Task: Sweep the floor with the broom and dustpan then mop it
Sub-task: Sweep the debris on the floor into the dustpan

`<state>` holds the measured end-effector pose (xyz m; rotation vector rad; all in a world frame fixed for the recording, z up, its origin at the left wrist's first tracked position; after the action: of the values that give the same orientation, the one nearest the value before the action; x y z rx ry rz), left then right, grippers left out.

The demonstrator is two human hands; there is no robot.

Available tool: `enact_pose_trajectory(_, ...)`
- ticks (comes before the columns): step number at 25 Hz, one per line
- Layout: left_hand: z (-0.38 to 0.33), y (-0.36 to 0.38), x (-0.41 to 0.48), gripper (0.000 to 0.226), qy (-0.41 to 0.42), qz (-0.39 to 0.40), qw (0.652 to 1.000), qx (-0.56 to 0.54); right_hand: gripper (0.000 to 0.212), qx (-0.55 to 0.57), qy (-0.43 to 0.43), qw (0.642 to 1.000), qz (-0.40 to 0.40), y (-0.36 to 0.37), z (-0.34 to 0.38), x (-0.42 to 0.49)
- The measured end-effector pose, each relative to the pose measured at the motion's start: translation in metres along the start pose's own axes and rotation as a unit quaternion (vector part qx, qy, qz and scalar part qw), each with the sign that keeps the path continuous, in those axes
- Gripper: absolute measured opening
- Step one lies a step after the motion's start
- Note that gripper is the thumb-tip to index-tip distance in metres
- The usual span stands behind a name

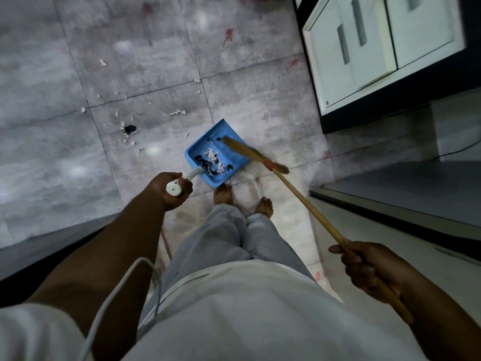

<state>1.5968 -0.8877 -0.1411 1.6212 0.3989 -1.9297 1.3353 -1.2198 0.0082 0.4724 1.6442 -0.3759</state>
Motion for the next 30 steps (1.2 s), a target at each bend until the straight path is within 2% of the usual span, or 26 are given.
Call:
enact_pose_trajectory(7, -0.019, 0.011, -0.017, 0.027, 0.01, 0.026, 0.999, -0.034, 0.028, -0.026, -0.051, 0.998, -0.024, 0.02, 0.052, -0.013)
enact_pose_trajectory(15, -0.051, 0.042, -0.048, 0.026, 0.031, 0.076, 0.994, -0.066, 0.022, -0.072, -0.106, 0.992, 0.025, 0.043, 0.132, -0.041)
enact_pose_trajectory(19, -0.066, 0.065, -0.049, 0.026, 0.044, 0.077, 0.992, -0.092, 0.024, -0.108, -0.117, 0.987, 0.018, 0.05, 0.221, -0.031)
enact_pose_trajectory(25, -0.056, 0.079, -0.049, 0.027, 0.048, 0.046, 0.984, -0.166, 0.023, -0.183, -0.106, 0.977, 0.026, 0.107, 0.387, 0.0)
enact_pose_trajectory(30, -0.015, 0.07, -0.051, 0.027, 0.054, 0.043, 0.953, -0.295, 0.027, -0.271, -0.089, 0.958, 0.006, 0.173, 0.473, 0.026)
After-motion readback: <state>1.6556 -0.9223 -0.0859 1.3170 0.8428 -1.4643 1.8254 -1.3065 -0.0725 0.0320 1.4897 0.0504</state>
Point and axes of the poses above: each hand's wrist, its own x-axis towards the middle knuckle, its own y-axis out of the palm, z = x × y, the point moved 6 cm from there along x, towards the middle knuckle, and after that the axes turned 9 degrees about -x, right-handed, at the moved point
